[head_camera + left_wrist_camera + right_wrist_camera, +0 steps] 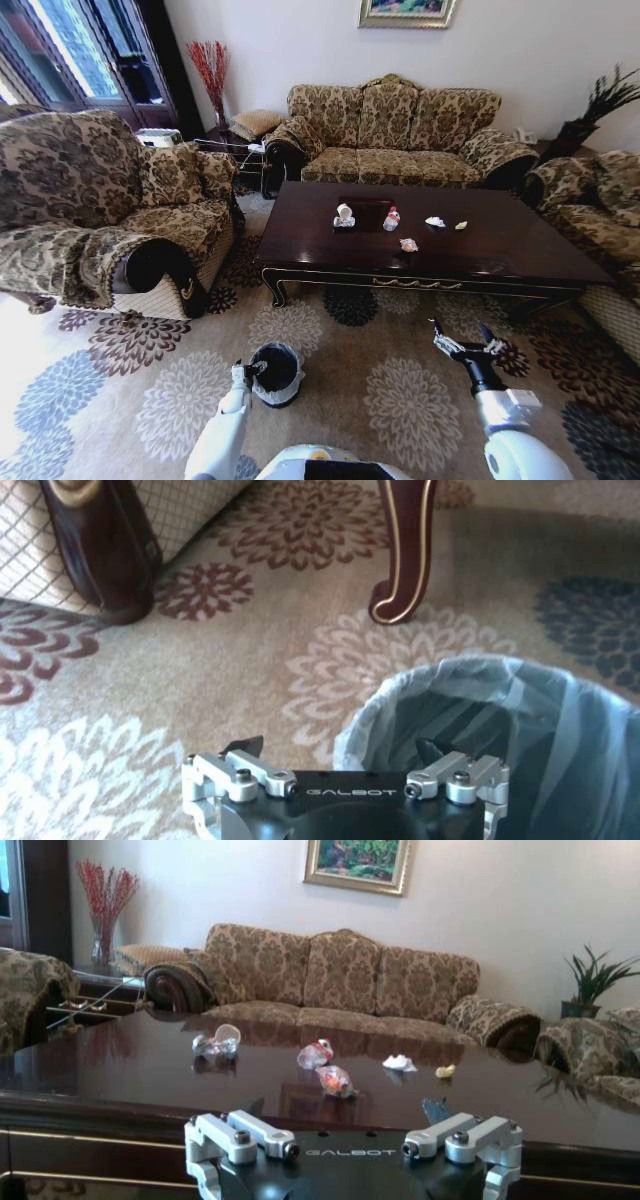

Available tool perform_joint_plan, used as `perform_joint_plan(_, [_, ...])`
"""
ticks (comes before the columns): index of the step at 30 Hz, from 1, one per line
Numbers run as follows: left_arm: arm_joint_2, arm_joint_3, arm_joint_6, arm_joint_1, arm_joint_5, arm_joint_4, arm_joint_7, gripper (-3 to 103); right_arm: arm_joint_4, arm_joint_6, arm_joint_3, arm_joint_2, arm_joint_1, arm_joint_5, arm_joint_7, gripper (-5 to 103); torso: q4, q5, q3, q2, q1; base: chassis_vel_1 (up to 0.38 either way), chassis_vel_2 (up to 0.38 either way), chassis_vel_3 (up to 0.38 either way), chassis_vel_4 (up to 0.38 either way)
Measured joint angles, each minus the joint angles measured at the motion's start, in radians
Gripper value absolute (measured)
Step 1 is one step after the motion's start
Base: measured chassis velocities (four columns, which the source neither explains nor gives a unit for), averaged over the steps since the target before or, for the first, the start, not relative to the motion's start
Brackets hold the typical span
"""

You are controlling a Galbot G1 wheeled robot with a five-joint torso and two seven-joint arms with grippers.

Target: Move to the front of the table and place the trash on the table into the trash bin.

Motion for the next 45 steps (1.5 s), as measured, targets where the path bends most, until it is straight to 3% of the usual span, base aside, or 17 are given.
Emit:
perform_joint_plan(5, [0.001, 0.002, 0.017, -0.006, 0.005, 0.025, -0.005, 103, 0.004, 0.001, 0.004, -0.002, 0.001, -0.001, 0.003, 100, 0.0001, 0.0, 0.0, 0.0, 0.0, 0.0, 0.0, 0.0, 0.0])
perform_joint_plan(8, [-0.002, 0.002, 0.021, -0.006, 0.005, 0.03, -0.004, 100, 0.006, 0.001, 0.005, -0.002, 0.0, -0.002, 0.004, 100, 0.0001, 0.0, 0.0, 0.0, 0.0, 0.0, 0.0, 0.0, 0.0])
perform_joint_plan(11, [-0.009, 0.002, 0.028, -0.007, 0.006, 0.039, -0.006, 90, 0.008, 0.001, 0.005, -0.001, -0.002, -0.002, 0.004, 100, 0.0, 0.0, 0.0, 0.0, 0.0, 0.0, 0.0, 0.0, 0.0])
perform_joint_plan(14, [-0.013, 0.0, 0.043, -0.011, 0.006, 0.047, -0.017, 74, 0.008, 0.002, 0.004, -0.009, 0.006, 0.001, 0.008, 100, 0.0, 0.0001, 0.0, 0.0, 0.0, 0.0, 0.0, 0.0, 0.0])
perform_joint_plan(15, [-0.013, 0.0, 0.043, -0.011, 0.006, 0.047, -0.017, 74, 0.008, 0.002, 0.004, -0.009, 0.006, 0.001, 0.008, 100, 0.0, 0.0001, 0.0, 0.0, 0.0, 0.0, 0.0, 0.0, 0.0])
perform_joint_plan(18, [-0.014, -0.001, 0.049, -0.01, 0.004, 0.048, -0.022, 57, 0.008, 0.002, 0.003, -0.022, 0.027, 0.001, 0.012, 100, 0.0, 0.0002, 0.0, 0.0, 0.0, 0.0, 0.0, 0.0, 0.0])
perform_joint_plan(20, [-0.014, -0.001, 0.049, -0.01, 0.004, 0.047, -0.022, 57, 0.008, 0.002, 0.002, -0.023, 0.03, 0.001, 0.012, 100, 0.0001, 0.0003, 0.0, 0.0, 0.0, 0.0, 0.0, 0.0, 0.0])
perform_joint_plan(22, [-0.014, 0.0, 0.052, -0.007, 0.004, 0.047, -0.022, 45, 0.006, 0.002, 0.0, -0.02, 0.035, 0.001, 0.012, 100, 0.0001, 0.0004, 0.0, 0.0, 0.0, 0.0, 0.0, 0.0, 0.0])
perform_joint_plan(26, [-0.014, 0.0, 0.058, -0.009, 0.004, 0.051, -0.023, 35, 0.002, 0.002, -0.001, -0.018, 0.036, 0.001, 0.012, 100, 0.0, 0.0004, 0.0, 0.0, 0.0, 0.0, 0.0, 0.0, 0.0])
perform_joint_plan(29, [-0.012, -0.001, 0.071, -0.011, 0.005, 0.044, -0.024, 19, -0.009, 0.006, 0.001, -0.021, 0.045, 0.002, 0.015, 100, 0.0, -0.0001, 0.0, 0.0, 0.0, 0.0, 0.0, 0.0, 0.0])
perform_joint_plan(34, [-0.015, -0.001, 0.086, -0.004, 0.005, 0.023, -0.025, 3, -0.013, 0.007, 0.002, -0.022, 0.058, 0.004, 0.021, 100, 0.0002, -0.0001, 0.0, 0.0, 0.0, 0.0, 0.0, 0.0, 0.0])
perform_joint_plan(40, [-0.021, -0.002, 0.096, 0.011, -0.008, -0.009, -0.023, 2, -0.019, 0.008, 0.007, -0.026, 0.064, 0.004, 0.025, 100, -0.0004, -0.001, 0.0, 0.0, 0.0, 0.0, 0.0, 0.0, 0.0])
perform_joint_plan(45, [-0.019, -0.005, 0.108, 0.033, -0.03, -0.06, -0.022, 1, -0.016, -0.002, 0.004, -0.033, 0.076, 0.004, 0.029, 100, 0.0001, 0.0003, 0.0, 0.0, 0.0, 0.0, 0.0, 0.0, 0.0])
